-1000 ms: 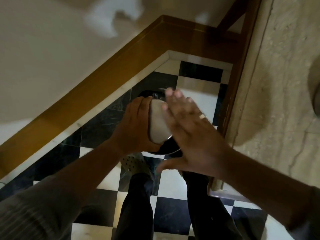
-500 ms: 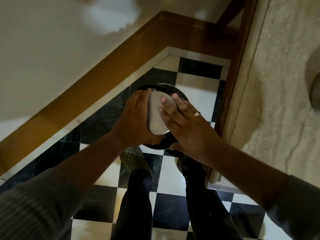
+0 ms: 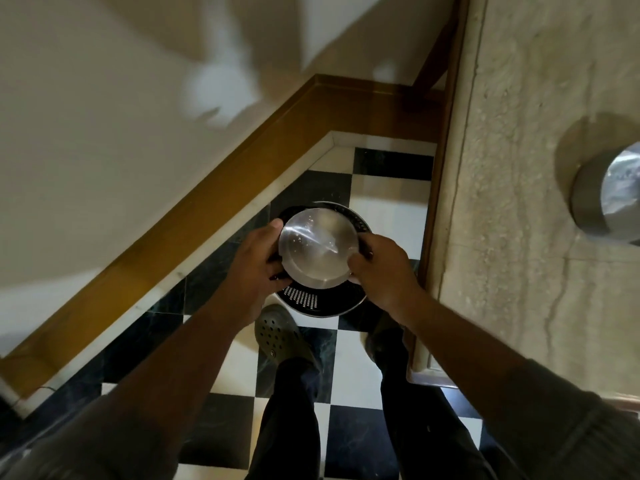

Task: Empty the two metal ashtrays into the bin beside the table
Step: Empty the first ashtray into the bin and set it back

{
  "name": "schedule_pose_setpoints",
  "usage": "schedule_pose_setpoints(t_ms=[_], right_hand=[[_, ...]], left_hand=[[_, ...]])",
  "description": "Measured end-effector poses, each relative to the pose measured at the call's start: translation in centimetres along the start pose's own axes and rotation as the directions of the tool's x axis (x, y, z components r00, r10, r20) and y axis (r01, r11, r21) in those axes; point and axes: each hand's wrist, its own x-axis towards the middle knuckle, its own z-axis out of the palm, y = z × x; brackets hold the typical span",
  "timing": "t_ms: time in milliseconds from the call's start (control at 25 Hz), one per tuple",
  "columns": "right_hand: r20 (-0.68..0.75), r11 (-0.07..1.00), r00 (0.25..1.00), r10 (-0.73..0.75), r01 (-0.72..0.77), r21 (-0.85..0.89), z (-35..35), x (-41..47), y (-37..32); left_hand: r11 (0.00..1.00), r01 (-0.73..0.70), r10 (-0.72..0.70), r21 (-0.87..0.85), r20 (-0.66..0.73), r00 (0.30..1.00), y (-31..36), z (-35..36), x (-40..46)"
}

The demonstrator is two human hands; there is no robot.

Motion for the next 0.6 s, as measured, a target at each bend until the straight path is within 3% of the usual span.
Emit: schedule_pose_setpoints(t_ms=[80,200,600], right_hand=[[-0.021,0.984,0.991,0.129,-0.125,0.129,0.3,0.0,0.0],[-0.046,0.967,0.979,0.198,-0.188,0.170,0.3,0.0,-0.2],[-0.275,0.977,0.959,0.070,-0.010,0.215,-8.1,-2.3,-4.0]], left_hand=[[1.000,0.013,-0.013,-0.021,-0.020,1.000,0.6,0.9,-0.5],[1.000,-0.017,0.017,0.007,-0.042,0.999,1.7,1.9,-1.2],[0.995,-0.100,0.101,0.007,-0.018,0.995,8.5,8.9,-6.2]])
